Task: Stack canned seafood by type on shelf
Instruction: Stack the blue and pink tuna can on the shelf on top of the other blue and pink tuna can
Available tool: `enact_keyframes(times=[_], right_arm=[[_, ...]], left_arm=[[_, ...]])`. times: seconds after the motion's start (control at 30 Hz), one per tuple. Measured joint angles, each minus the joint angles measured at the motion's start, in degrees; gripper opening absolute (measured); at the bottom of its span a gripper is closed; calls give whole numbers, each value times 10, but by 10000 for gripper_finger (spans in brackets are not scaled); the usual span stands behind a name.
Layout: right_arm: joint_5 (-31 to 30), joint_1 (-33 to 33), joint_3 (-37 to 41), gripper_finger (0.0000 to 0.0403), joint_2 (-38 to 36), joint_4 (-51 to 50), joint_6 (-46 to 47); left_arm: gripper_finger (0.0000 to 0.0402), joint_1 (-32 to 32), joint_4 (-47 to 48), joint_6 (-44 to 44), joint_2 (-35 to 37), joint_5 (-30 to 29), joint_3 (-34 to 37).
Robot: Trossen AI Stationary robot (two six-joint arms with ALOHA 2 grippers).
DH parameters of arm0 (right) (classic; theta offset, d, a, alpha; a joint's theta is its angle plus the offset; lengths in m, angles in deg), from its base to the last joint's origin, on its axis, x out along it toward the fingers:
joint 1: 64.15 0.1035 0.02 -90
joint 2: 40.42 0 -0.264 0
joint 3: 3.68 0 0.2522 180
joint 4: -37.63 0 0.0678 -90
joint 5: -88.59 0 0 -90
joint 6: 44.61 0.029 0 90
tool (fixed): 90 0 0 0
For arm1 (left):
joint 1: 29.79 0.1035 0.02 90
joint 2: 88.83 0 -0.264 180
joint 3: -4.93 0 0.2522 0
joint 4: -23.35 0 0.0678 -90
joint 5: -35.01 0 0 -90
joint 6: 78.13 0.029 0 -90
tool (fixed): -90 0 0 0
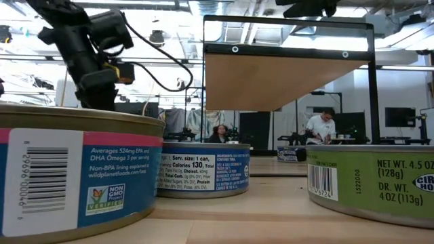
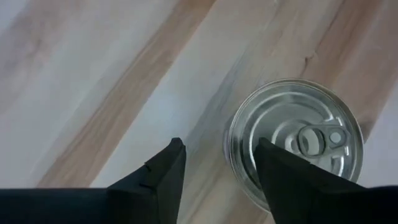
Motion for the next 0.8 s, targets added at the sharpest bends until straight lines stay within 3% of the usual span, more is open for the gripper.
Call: enact_keyframes(times=[0.47,0.8], right_arm=[[0,0,0,317,0,-6,1],[0,0,0,317,0,-4,1]], left_arm=[[113,39,-25,60,-34,67,0],[11,60,-43,85,-87,97,-3]])
